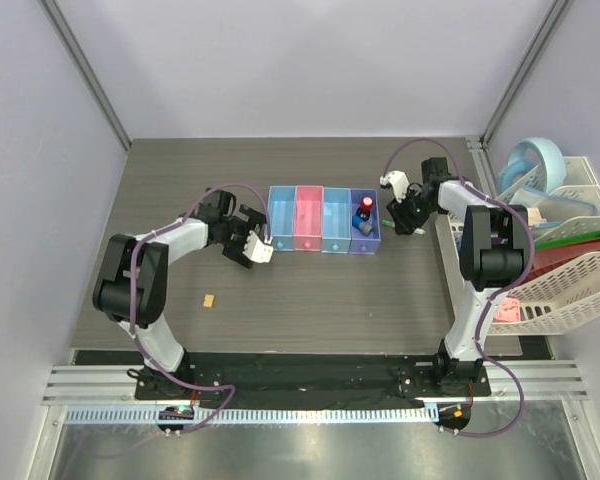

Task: Sort the stationery into containers
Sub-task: Pick up the pen from the center of the board.

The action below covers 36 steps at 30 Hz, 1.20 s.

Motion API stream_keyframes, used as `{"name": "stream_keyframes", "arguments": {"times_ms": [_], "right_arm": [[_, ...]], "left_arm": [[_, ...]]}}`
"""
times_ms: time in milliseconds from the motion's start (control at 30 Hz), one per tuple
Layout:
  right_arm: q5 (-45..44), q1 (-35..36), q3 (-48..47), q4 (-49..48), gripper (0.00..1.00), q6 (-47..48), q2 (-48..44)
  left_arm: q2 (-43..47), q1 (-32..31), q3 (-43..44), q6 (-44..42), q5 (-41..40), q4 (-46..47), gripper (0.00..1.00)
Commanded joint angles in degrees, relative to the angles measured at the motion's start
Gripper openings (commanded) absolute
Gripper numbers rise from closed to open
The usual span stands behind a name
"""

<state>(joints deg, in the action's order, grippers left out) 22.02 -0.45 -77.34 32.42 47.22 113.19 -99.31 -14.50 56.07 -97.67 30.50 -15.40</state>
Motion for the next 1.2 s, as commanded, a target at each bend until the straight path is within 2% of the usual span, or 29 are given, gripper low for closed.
{"name": "stream_keyframes", "arguments": {"times_ms": [0, 67, 267, 367, 467, 500, 633, 733, 833, 900, 967, 1000, 1033, 1067, 1100, 1167], "right_arm": [[-1.1, -0.6, 0.9, 1.1, 0.48, -1.0, 2.1], [-1.0, -0.6, 0.8, 1.1, 0.48, -1.3, 2.0], [0.0, -0.7, 1.0, 1.1, 0.47, -1.5, 1.2], [0.1, -0.7, 1.1, 1.1, 0.47, -1.6, 0.8], [0.5, -0.7, 1.2, 1.1, 0.47, -1.7, 0.6], [0.6, -0.7, 1.3, 1.1, 0.47, -1.7, 0.6], [0.8, -0.7, 1.3, 1.1, 0.47, -1.9, 0.5], [0.9, -0.7, 1.2, 1.1, 0.45, -2.2, 0.5], [0.7, -0.7, 1.3, 1.2, 0.45, -2.4, 0.4], [0.4, -0.7, 1.3, 1.2, 0.44, -2.4, 0.4], [0.2, -0.7, 1.1, 1.2, 0.44, -2.2, 0.5], [0.1, -0.7, 1.1, 1.2, 0.44, -2.2, 0.5], [0.1, -0.7, 1.0, 1.3, 0.44, -2.4, 0.4], [0.2, -0.7, 0.9, 1.3, 0.44, -2.5, 0.4], [0.3, -0.7, 0.7, 1.3, 0.44, -2.6, 0.4], [0.4, -0.7, 0.7, 1.2, 0.44, -2.7, 0.3]], "left_arm": [[-4.7, 0.5, 4.0, -8.7, -1.0, -10.8, 1.0], [-5.6, 0.6, 6.4, -9.7, -0.8, -13.9, 1.0], [-6.1, 1.1, 7.3, -10.0, -1.4, -14.9, 1.0], [-4.4, 1.8, 7.7, -7.0, 0.0, -14.8, 1.0], [-1.7, 2.5, 6.2, 1.8, 2.8, -7.1, 1.0], [-0.9, 2.8, 4.1, 4.4, 3.3, 0.6, 1.0], [0.1, 3.1, 0.0, 11.1, 4.0, 15.1, 1.0], [-1.2, 3.0, -0.8, 18.2, 3.0, 23.8, 1.0], [-2.5, 3.0, -0.8, 22.4, 2.0, 27.9, 0.96], [-3.2, 2.9, -0.5, 25.0, 1.5, 30.1, 0.87], [-3.3, 3.0, -0.1, 27.0, 1.6, 30.8, 0.83], [-3.3, 3.2, 0.0, 27.3, 1.7, 30.8, 0.74], [-3.3, 3.2, 0.2, 28.5, 1.8, 30.9, 0.7], [-3.3, 3.4, 0.6, 29.1, 2.1, 30.7, 0.61], [-3.5, 3.5, 0.6, 29.9, 2.4, 31.0, 0.32], [-4.0, 3.5, 0.5, 31.6, 2.8, 32.2, 0.18]]}}
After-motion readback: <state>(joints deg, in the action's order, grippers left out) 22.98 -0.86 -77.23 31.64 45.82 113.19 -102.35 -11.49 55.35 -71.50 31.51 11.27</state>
